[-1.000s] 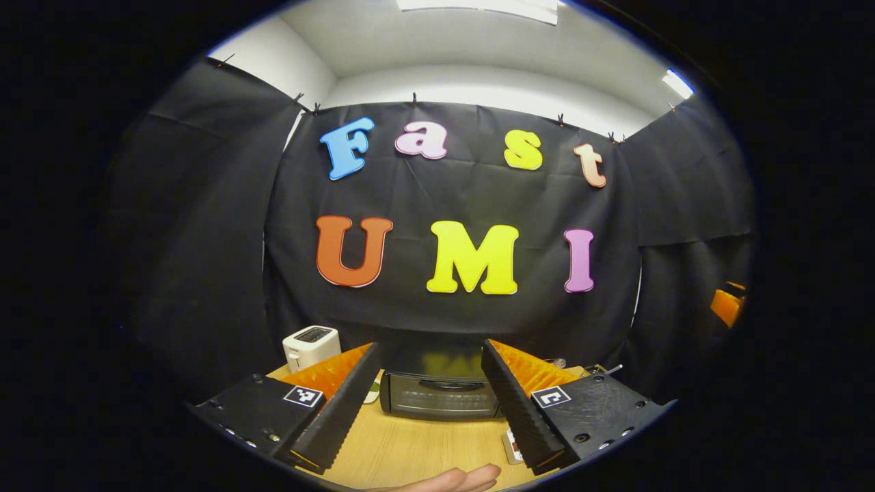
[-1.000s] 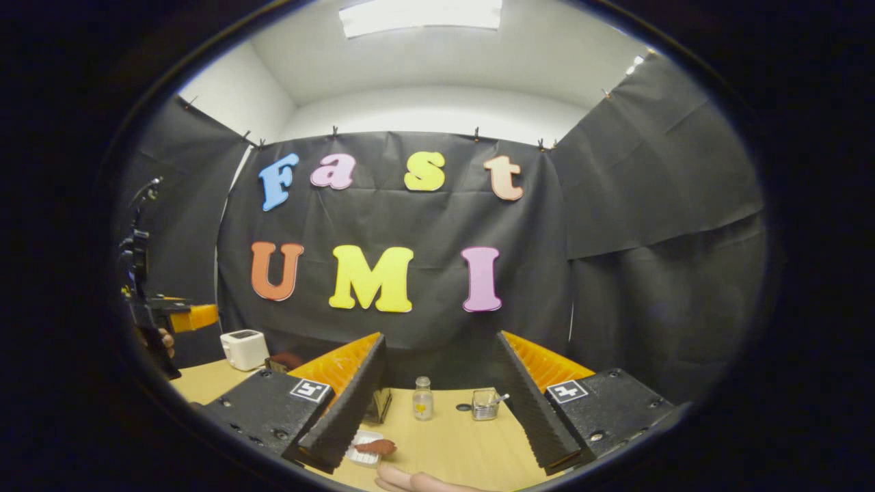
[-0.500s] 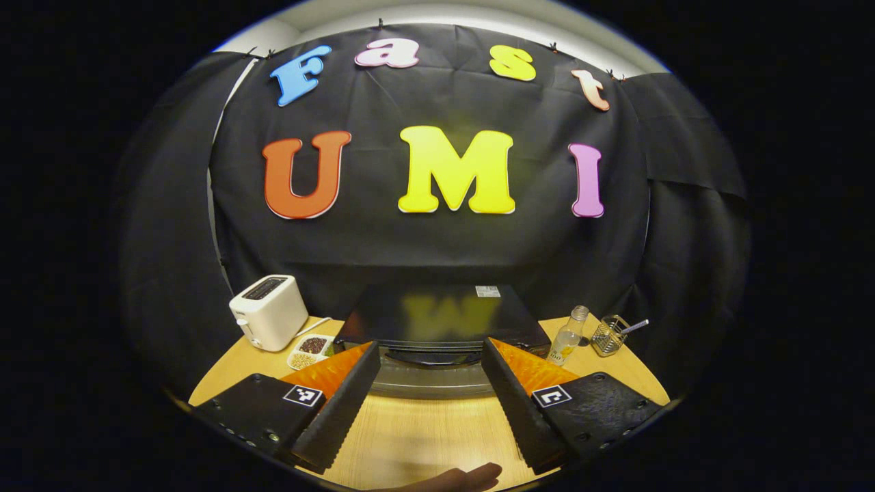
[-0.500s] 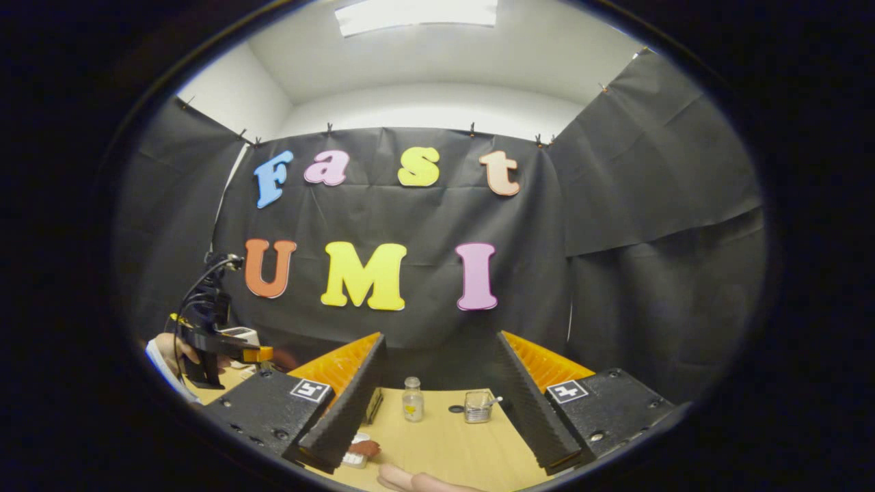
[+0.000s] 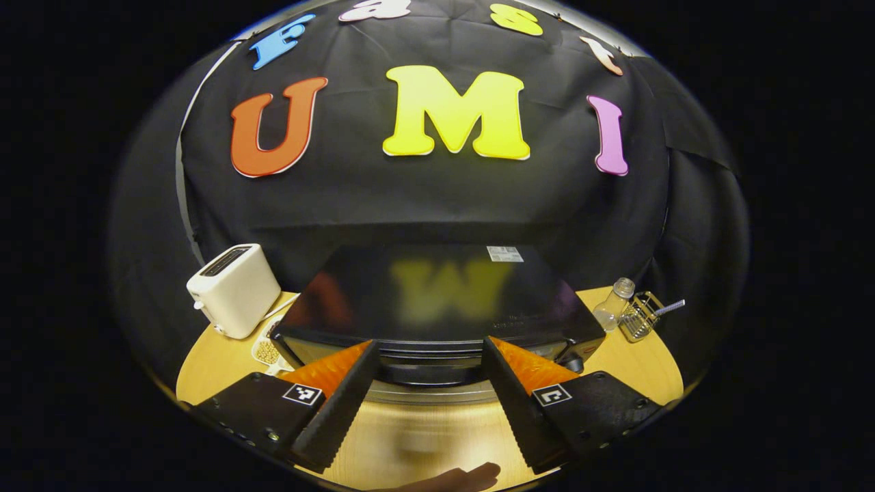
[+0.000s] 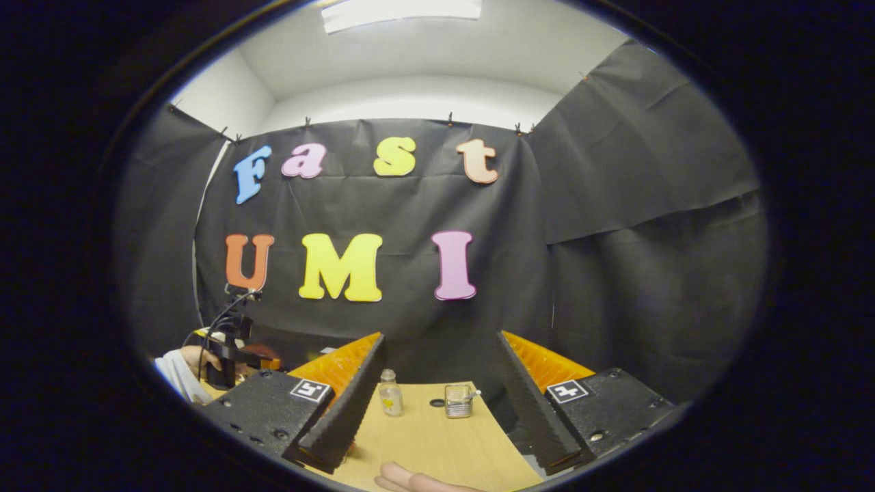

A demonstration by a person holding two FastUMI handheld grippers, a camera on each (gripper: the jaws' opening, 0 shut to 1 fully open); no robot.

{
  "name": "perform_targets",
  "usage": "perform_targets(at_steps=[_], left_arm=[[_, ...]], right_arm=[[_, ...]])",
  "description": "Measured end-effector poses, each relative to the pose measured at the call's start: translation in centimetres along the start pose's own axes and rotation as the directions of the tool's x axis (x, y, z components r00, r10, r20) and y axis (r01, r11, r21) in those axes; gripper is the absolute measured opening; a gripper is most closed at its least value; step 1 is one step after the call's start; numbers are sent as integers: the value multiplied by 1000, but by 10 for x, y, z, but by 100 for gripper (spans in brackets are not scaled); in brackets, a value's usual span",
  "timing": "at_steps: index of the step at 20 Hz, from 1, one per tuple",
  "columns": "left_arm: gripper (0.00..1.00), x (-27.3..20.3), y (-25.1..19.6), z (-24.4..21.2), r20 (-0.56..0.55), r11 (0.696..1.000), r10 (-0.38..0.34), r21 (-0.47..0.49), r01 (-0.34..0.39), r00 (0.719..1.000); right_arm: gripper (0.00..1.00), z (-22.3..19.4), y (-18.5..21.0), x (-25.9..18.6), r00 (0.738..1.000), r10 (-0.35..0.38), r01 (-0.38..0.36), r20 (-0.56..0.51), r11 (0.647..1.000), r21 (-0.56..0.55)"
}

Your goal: Open the electric oven with the left hand, put the food in, and close the electric oven.

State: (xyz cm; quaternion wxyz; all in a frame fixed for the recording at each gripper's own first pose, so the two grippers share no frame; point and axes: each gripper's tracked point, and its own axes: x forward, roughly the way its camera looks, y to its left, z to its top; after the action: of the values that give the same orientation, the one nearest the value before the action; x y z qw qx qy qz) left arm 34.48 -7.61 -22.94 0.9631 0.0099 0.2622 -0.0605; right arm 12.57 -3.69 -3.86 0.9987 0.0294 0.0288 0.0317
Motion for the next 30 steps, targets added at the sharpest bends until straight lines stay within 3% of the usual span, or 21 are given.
perform_targets(at_steps=[2,14,30], left_arm=[[96,3,-10,3,0,999,-37,6,37,999],[95,-16,-10,-13,12,999,-44,11,43,999],[95,-76,-12,-99,36,999,-38,8,37,999]], right_arm=[[99,-5,-8,1,1000,-15,15,-4,1000,-12],[100,-12,0,-2,999,-6,5,-33,1000,-15],[99,-6,7,-12,1000,3,-3,-14,1000,-18]])
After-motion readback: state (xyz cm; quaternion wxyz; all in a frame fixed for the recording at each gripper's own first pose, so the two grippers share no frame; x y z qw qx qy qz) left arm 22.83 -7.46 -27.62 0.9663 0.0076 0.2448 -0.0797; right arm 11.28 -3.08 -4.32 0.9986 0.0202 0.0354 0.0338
